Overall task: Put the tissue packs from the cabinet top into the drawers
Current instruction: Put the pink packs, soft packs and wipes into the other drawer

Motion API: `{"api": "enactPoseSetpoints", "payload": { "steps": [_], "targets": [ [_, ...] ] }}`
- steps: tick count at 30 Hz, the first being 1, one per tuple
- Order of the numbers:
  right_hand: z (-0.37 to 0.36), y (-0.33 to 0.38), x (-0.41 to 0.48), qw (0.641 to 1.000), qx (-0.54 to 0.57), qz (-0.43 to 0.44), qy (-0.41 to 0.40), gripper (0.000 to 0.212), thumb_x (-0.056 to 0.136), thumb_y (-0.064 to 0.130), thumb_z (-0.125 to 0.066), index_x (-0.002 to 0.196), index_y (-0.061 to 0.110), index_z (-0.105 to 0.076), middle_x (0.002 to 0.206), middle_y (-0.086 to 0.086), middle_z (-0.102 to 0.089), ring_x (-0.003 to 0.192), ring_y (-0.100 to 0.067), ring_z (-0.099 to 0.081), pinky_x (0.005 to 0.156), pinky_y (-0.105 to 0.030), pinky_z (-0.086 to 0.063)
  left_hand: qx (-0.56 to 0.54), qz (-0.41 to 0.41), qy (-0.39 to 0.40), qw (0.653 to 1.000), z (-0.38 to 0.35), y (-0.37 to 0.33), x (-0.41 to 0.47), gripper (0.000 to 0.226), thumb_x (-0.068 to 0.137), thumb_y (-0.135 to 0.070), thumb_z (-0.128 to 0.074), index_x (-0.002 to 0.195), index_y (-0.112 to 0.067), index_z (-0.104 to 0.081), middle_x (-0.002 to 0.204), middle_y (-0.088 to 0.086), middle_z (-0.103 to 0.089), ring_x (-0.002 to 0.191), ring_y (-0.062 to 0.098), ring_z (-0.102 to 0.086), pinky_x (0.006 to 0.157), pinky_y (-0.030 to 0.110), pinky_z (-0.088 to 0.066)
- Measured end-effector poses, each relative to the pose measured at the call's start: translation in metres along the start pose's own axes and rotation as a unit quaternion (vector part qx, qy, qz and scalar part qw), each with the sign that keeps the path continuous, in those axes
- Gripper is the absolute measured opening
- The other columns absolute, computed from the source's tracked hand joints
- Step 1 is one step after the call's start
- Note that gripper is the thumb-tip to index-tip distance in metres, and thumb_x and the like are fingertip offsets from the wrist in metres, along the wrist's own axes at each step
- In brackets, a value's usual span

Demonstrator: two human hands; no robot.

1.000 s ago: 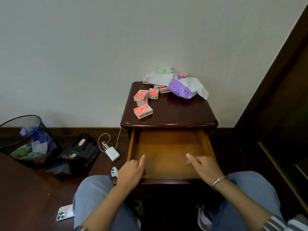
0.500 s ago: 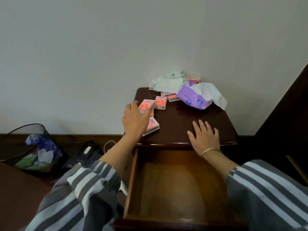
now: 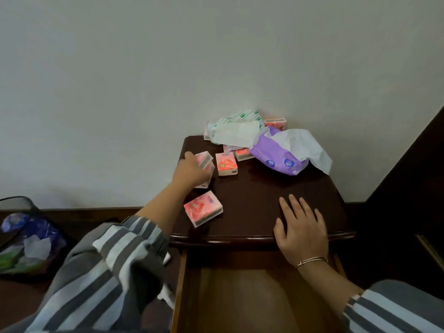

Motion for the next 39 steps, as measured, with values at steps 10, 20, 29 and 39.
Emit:
{"api": "enactPoseSetpoints", "payload": {
  "steps": [10,20,29,39],
  "targets": [
    [0.005,0.0,0.0,0.999,0.032,-0.004,0.004,0.059,0.083,0.046,-0.027,0.127,0.021,-0.058,0.136,-0.004,-0.055,0.128,-0.023,-0.049,0.101,-0.045,-0.039,0.007,-0.025,-0.041,0.999,-0.001,0.078,-0.049,0.066,0.09,-0.034,-0.059,0.144,-0.016,-0.026,0.135,0.018,-0.042,0.12,0.039,-0.044,0.098,0.046,-0.039],
    [0.024,0.117,0.022,0.97,0.163,0.16,0.083,0.07,0.073,0.069,-0.055,0.132,0.033,-0.045,0.142,0.008,-0.043,0.13,-0.016,-0.039,0.101,-0.039,-0.032,0.018,-0.02,-0.024,0.999,-0.001,0.08,-0.047,0.068,0.091,-0.027,-0.056,0.147,-0.018,-0.019,0.139,0.018,-0.039,0.125,0.04,-0.039,0.099,0.048,-0.039],
    [0.022,0.157,0.061,0.948,0.164,0.144,0.232,0.07,0.064,0.043,-0.073,0.126,0.021,-0.047,0.125,-0.004,-0.05,0.112,-0.025,-0.052,0.094,-0.032,-0.042,-0.002,-0.04,-0.019,0.999,-0.001,0.082,-0.048,0.07,0.09,-0.029,-0.058,0.147,-0.018,-0.018,0.138,0.018,-0.04,0.124,0.038,-0.042,0.098,0.044,-0.04],
    [0.014,0.145,0.167,0.946,0.07,0.185,0.258,0.058,0.071,0.028,-0.07,0.123,0.019,-0.047,0.119,-0.006,-0.052,0.098,-0.022,-0.051,0.085,-0.03,-0.041,-0.006,-0.038,-0.03,0.999,-0.004,0.084,-0.049,0.074,0.089,-0.029,-0.06,0.148,-0.021,-0.016,0.139,0.016,-0.039,0.125,0.034,-0.042,0.097,0.043,-0.041]
  ]
}}
Point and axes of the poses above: each hand's wrist, its own x-axis towards the middle knuckle, its own z-axis out of the back of the hand, y = z × x, the point moved 3 cm from there along x, towards the middle knuckle
